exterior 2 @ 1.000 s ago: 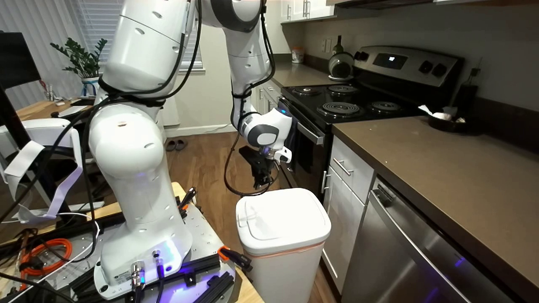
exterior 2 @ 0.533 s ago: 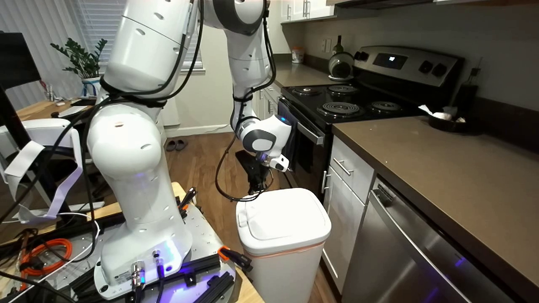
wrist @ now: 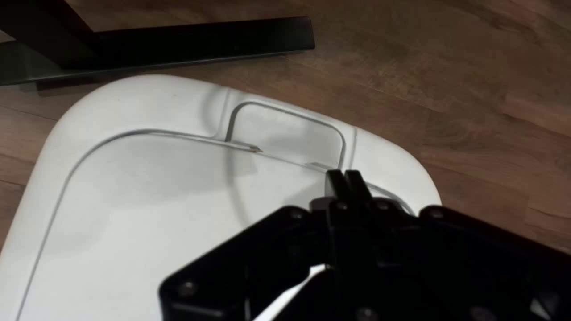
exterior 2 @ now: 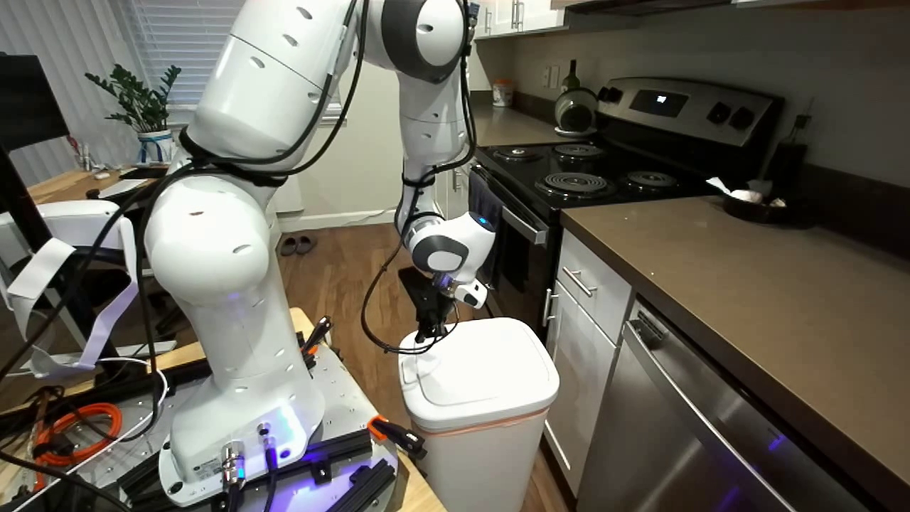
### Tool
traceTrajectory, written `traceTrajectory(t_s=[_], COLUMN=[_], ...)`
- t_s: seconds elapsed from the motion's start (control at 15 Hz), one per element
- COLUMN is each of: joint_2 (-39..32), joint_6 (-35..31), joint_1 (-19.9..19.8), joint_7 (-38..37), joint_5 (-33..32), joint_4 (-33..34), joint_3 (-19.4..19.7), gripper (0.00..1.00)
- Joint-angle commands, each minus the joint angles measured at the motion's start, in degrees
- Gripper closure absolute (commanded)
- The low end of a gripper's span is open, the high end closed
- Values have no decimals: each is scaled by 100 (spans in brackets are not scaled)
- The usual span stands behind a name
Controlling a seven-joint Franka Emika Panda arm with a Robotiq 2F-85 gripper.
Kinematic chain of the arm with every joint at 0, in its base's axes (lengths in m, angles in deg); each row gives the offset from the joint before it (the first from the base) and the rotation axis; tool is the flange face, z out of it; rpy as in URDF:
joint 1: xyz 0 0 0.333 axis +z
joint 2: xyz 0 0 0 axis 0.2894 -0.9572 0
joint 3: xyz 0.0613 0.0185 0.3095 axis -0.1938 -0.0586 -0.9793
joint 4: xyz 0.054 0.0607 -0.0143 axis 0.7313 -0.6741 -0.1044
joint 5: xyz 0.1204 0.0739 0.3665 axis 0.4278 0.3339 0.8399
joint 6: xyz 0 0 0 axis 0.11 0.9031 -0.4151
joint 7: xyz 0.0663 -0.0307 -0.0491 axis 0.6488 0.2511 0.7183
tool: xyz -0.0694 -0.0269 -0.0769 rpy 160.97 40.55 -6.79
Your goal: Open the white trash can
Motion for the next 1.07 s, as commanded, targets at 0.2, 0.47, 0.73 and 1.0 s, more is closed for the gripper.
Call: traceTrajectory(t_s=[0.2,0.47,0.73,1.0], joint_2=[-461,-604,-782,-937], joint_6=[147,82,57,7], joint_1=[-447,-695,-833,-777], joint_7=[361,412,390,236], joint_5=[109,185,179,121], joint_4=[247,153,112,50], joint_3=[-246,-461,-571,-452], gripper=[95,95,95,95])
